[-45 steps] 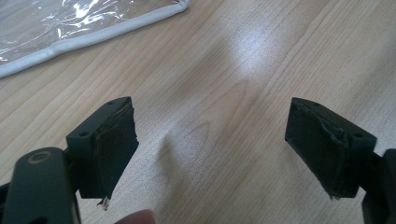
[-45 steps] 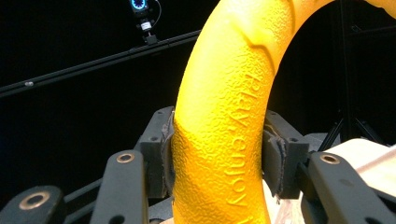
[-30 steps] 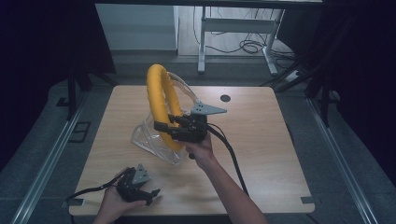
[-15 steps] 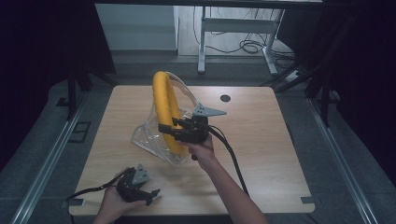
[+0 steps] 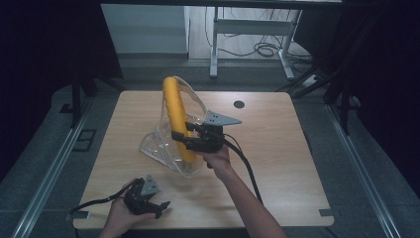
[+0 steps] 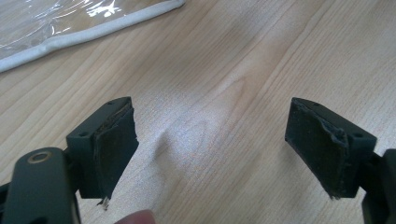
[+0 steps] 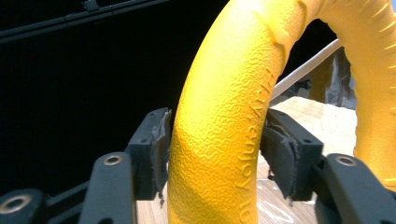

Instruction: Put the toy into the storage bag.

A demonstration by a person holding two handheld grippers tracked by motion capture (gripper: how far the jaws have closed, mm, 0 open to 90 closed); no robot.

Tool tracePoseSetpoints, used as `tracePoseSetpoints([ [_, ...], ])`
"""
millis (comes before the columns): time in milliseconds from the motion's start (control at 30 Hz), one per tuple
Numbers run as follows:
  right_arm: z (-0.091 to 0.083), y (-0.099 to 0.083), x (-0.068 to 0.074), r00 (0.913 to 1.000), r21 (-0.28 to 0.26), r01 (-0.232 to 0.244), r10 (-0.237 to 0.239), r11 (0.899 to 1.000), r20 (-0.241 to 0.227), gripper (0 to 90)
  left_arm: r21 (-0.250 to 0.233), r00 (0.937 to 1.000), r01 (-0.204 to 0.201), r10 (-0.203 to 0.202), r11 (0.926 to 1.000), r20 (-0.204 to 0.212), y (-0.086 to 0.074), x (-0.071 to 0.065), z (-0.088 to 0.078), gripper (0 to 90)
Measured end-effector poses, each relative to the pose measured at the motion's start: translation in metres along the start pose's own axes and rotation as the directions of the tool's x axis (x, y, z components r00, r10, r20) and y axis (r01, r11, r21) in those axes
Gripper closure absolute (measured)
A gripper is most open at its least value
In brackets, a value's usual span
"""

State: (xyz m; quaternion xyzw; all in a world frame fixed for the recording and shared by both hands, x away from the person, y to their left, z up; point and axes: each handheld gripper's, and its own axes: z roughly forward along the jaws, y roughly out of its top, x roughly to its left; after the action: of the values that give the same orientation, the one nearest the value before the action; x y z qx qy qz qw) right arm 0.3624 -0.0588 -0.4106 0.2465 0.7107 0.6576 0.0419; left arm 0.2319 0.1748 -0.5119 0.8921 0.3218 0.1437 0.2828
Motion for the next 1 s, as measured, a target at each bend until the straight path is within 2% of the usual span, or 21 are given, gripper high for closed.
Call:
tracePoseSetpoints([
  [167,-0.006,0.003,0.002,0.9993,-0.001,0.02,-0.02,1.0,0.031,36.3,0.001,1.0,-0.003,0.003,1.0,0.0,0.0,0.0,0.0,16.5],
  [467,-0.025,0.003,0.007,0.998,0.012,0.055,-0.056,0.998,0.03,35.7,0.0,1.0,0.001,-0.001,1.0,-0.001,0.0,0.0,0.0,16.4],
  [767,-0.058,-0.011,0.001,0.9933,0.053,0.094,-0.097,0.994,0.062,35.9,0.0,1.0,0.003,-0.003,1.0,-0.004,0.0,0.0,0.0,16.4],
  [900,-0.073,-0.019,-0.004,0.9917,0.073,0.093,-0.099,0.993,0.083,36.2,0.0,1.0,0.003,-0.003,1.0,-0.004,0.0,0.0,0.0,16.4],
  [1000,-0.083,-0.026,-0.008,0.991,0.109,0.092,-0.102,0.99,0.086,36.2,-0.001,1.0,0.005,-0.005,1.0,-0.006,0.0,0.0,0.0,16.4],
])
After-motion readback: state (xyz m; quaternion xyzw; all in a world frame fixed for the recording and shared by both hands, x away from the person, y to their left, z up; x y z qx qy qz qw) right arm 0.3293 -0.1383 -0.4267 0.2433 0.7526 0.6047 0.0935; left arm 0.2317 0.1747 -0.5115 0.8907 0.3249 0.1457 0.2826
